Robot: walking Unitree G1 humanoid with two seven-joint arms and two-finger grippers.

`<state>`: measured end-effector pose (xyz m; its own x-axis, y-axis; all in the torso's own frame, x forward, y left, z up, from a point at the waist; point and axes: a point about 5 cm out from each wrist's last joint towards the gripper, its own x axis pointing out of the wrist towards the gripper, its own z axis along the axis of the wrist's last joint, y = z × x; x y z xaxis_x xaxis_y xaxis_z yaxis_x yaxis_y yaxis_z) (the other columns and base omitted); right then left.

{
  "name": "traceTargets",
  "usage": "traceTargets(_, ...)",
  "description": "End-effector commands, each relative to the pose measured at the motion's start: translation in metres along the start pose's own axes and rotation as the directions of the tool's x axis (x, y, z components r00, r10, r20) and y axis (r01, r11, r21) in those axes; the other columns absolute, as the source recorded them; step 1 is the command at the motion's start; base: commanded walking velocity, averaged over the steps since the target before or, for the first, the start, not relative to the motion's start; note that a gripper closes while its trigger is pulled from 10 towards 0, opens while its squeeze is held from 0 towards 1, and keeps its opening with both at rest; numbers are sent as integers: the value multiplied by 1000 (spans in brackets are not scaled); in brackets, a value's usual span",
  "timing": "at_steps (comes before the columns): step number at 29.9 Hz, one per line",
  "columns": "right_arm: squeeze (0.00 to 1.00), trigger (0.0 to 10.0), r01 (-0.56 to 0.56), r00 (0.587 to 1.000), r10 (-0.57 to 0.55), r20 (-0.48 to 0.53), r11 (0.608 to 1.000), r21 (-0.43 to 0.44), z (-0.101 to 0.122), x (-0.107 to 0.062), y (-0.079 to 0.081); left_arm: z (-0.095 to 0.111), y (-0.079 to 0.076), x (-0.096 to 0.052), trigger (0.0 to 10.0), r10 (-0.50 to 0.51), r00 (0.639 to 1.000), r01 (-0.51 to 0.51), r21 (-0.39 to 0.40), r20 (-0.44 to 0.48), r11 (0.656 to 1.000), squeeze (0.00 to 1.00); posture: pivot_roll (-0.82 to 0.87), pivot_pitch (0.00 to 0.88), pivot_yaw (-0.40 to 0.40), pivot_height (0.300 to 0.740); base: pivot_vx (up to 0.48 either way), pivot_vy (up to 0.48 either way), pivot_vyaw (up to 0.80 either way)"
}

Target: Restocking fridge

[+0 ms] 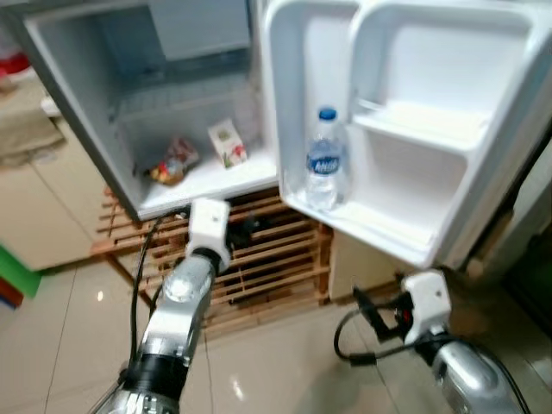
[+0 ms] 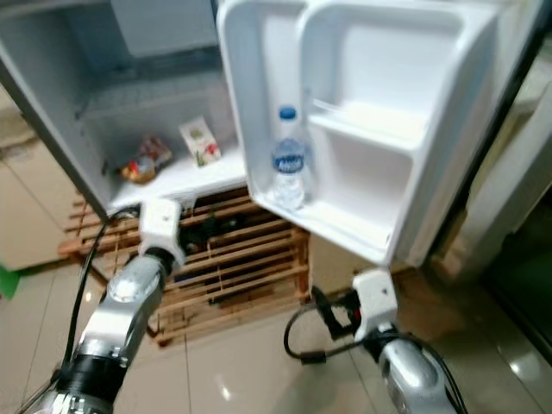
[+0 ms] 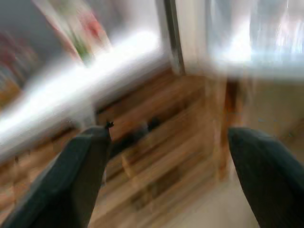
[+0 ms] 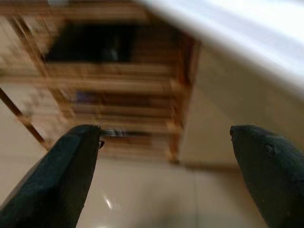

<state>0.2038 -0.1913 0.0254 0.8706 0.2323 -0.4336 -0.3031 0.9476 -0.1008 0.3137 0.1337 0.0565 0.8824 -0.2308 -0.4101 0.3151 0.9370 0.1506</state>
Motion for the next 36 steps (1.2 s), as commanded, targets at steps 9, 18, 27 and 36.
traceTargets(9,0,10000,670,734,-672,-103,740,-56,-3,-22,-112,-49,11,4,10000,-83,947,84,-10,-309,996,0,-173,0,113,740,0,0,0)
traceTargets(18,0,10000,833,547,-819,172,552,-20,63,-25,-158,-126,-3,-24,10000,-90,794,68,-59,-601,996,0,-169,0,113,740,0,0,0)
traceTargets(27,0,10000,792,581,-771,262,610,40,93,-10,-157,-142,-5,-34,10000,-88,743,115,-3,-663,993,0,-189,0,123,740,0,0,0)
traceTargets(36,0,10000,550,765,-549,337,829,103,102,11,-95,-161,-10,-48,10000,-63,698,141,50,-713,989,0,-199,0,134,740,0,0,0)
